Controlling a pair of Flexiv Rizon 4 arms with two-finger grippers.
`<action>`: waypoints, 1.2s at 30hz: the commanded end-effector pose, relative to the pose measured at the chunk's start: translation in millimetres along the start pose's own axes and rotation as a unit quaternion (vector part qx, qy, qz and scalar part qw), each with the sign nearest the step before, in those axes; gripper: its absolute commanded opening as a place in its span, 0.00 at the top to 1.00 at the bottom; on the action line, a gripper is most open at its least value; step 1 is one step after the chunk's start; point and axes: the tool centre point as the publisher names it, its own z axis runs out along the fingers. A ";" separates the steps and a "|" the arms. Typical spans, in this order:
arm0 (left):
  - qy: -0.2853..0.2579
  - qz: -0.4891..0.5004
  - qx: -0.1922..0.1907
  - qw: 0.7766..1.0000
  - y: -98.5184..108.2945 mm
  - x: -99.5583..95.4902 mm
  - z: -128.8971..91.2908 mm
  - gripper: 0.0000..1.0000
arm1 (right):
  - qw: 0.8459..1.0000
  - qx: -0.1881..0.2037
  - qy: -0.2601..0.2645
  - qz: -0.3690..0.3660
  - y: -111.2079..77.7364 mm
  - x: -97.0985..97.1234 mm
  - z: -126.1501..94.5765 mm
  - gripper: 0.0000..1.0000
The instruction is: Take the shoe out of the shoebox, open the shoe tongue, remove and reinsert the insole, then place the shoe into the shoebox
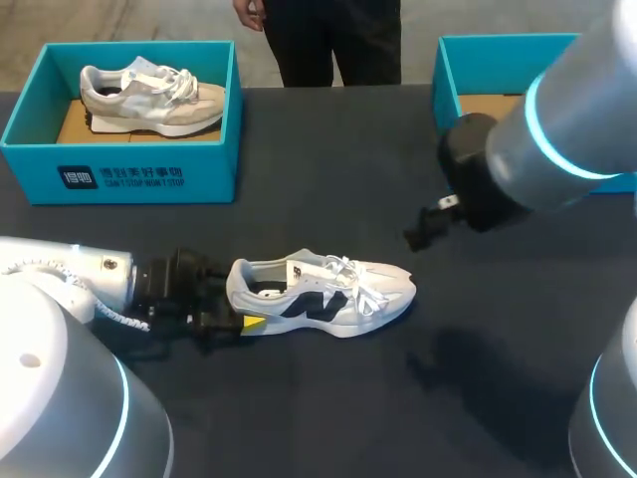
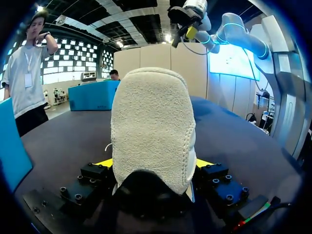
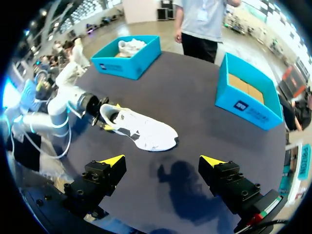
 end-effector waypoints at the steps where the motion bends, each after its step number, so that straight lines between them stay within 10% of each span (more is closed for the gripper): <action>1: 0.001 0.000 -0.001 1.000 2.4 -2.0 -0.8 1.00 | 0.993 0.076 -0.091 0.008 38.4 33.4 28.8 0.00; 12: 0.001 0.000 -0.001 1.000 2.4 -2.0 -0.8 1.00 | 0.992 0.072 -0.102 -0.006 50.5 67.9 57.4 0.00; 36: 0.001 0.000 -0.001 1.000 2.4 -2.0 -0.8 1.00 | 0.992 0.072 -0.102 -0.006 50.5 67.9 57.4 0.00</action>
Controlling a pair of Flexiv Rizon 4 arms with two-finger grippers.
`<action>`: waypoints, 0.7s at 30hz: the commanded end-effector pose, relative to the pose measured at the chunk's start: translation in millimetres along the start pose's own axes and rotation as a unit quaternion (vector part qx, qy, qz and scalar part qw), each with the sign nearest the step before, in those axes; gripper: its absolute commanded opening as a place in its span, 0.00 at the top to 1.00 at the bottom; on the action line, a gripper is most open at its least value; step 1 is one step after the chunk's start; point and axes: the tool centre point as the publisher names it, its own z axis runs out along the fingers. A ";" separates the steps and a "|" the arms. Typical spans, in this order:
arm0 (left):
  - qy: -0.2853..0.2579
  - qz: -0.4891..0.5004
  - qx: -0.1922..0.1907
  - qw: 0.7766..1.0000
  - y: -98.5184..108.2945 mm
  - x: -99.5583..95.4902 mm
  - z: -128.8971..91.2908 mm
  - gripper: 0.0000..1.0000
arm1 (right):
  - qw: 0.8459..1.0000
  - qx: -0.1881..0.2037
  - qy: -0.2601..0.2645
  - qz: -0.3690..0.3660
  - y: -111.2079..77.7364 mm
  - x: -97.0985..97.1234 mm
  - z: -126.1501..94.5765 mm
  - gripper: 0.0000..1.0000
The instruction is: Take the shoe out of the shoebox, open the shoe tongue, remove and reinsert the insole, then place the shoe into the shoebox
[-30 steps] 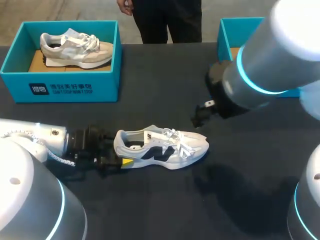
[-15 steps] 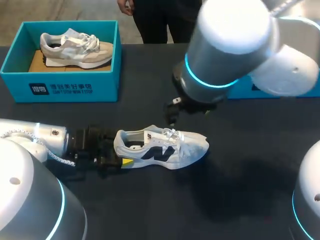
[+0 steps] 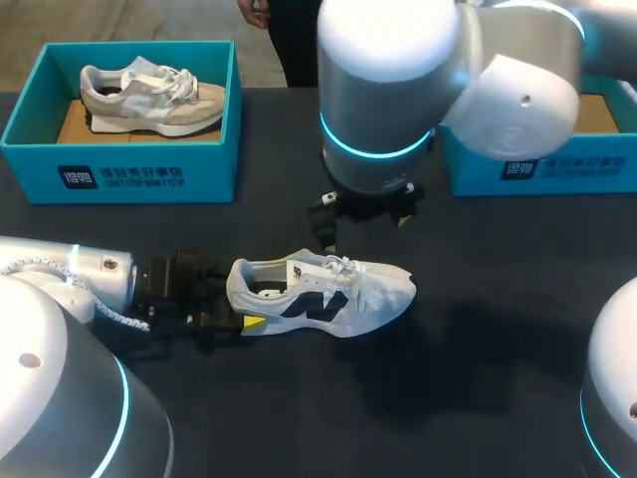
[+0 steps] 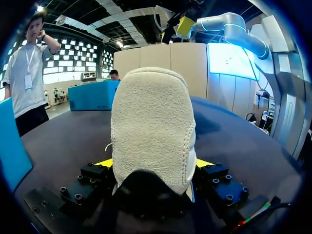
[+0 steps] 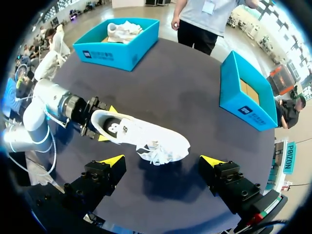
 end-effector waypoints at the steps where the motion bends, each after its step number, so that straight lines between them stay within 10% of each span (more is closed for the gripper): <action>1: 0.000 0.000 -0.001 1.000 2.7 -2.2 -0.9 1.00 | 1.000 -0.003 -0.008 0.019 3.1 6.3 3.4 0.00; 11: 0.000 0.000 -0.001 1.000 2.7 -2.2 -0.9 1.00 | 0.980 0.021 -0.053 0.188 10.8 31.4 13.6 0.00; 21: 0.000 0.000 -0.001 1.000 2.7 -2.2 -0.9 1.00 | 0.979 0.049 -0.071 0.184 23.4 57.6 26.4 0.00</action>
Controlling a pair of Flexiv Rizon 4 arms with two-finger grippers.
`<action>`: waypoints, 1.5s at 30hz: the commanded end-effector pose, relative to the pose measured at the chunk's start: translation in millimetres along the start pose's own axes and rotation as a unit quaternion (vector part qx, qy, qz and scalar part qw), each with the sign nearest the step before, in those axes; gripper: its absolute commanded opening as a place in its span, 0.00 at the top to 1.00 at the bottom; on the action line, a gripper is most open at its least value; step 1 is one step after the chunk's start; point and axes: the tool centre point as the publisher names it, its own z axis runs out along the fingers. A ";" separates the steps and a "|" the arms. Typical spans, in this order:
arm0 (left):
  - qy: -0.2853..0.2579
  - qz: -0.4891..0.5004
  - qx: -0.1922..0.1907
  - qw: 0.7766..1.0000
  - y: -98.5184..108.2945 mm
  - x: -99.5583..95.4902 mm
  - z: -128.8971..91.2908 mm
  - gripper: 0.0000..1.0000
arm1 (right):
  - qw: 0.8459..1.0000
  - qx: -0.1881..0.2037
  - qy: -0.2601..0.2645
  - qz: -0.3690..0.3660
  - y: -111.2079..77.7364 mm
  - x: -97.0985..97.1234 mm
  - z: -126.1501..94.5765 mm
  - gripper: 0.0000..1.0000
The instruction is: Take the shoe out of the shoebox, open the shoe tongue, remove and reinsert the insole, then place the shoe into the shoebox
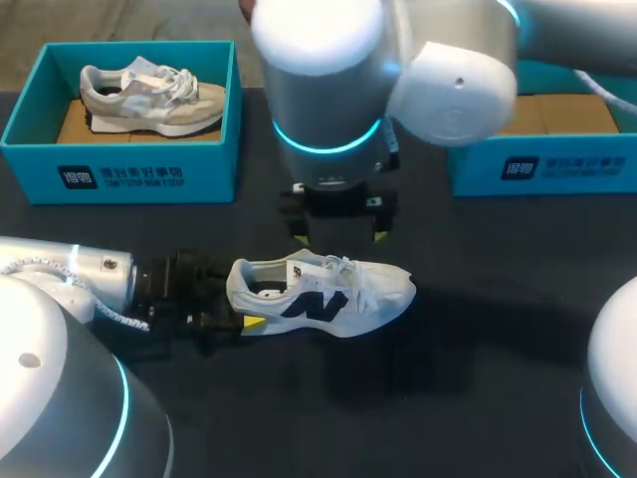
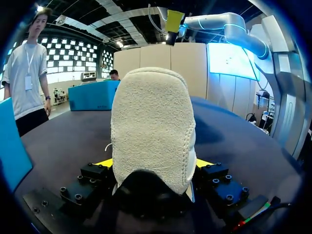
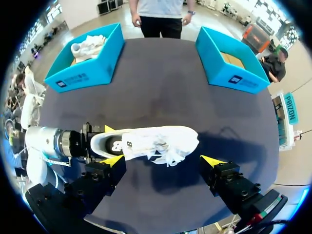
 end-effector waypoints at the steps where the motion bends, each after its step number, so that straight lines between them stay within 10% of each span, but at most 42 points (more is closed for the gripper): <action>1: 0.001 0.000 -0.001 1.000 2.7 -2.2 -0.8 1.00 | 0.998 0.013 -0.054 0.002 -0.2 30.4 12.3 0.00; 23: 0.001 0.000 -0.001 1.000 2.7 -2.2 -0.8 1.00 | 0.985 0.075 -0.151 -0.016 -14.2 68.6 79.6 0.00; 45: 0.001 0.000 -0.001 1.000 2.7 -2.2 -0.8 1.00 | 0.961 0.105 -0.256 0.002 -22.9 51.4 119.3 0.00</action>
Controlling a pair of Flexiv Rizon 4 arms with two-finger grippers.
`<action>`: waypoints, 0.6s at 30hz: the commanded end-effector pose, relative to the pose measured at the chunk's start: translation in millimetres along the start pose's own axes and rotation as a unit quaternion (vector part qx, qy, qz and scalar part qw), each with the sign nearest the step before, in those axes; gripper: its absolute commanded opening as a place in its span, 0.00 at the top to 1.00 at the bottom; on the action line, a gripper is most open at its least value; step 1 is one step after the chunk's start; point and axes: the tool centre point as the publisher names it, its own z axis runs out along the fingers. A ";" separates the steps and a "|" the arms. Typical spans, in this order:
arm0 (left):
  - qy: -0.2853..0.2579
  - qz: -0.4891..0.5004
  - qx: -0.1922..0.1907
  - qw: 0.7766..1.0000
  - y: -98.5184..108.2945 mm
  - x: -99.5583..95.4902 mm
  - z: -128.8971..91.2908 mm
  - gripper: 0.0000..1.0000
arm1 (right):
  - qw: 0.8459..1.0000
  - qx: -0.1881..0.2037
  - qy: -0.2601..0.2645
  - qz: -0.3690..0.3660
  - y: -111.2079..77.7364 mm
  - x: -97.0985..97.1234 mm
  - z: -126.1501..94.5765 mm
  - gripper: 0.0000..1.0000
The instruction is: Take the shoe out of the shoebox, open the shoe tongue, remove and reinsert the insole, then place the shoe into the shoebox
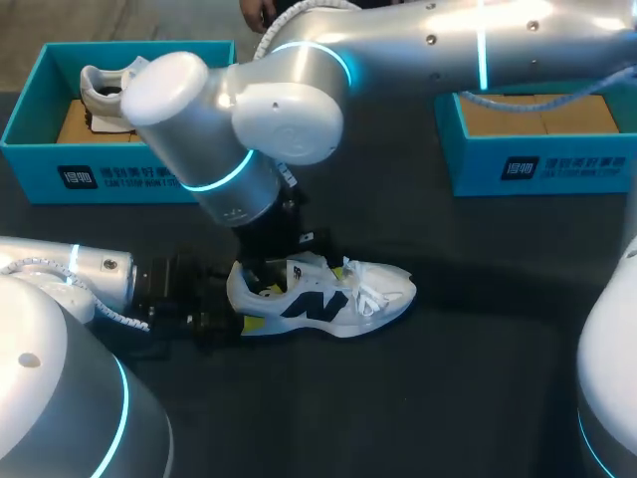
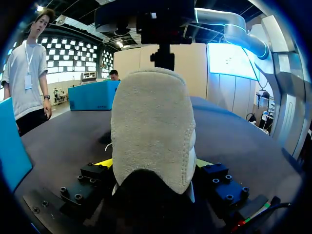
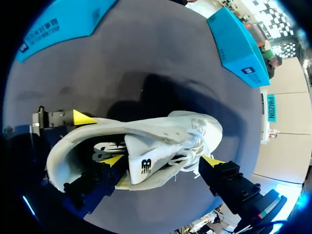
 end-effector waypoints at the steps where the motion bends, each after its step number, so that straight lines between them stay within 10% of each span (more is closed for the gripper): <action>1: 0.000 0.000 -0.001 1.000 2.8 -2.3 -0.9 1.00 | 0.995 -0.003 -0.092 0.048 -5.5 5.7 4.3 0.00; 9: 0.000 0.000 -0.001 1.000 2.8 -2.3 -0.9 1.00 | 0.993 0.000 -0.099 0.065 -5.7 -9.7 0.4 0.01; 12: 0.000 0.000 -0.001 1.000 2.8 -2.3 -0.9 1.00 | 0.992 -0.001 -0.104 0.067 -5.6 -14.4 -4.2 0.36; 18: 0.000 0.000 -0.001 1.000 2.8 -2.3 -0.9 1.00 | 0.991 -0.004 -0.114 0.074 -5.7 -28.0 -13.4 0.32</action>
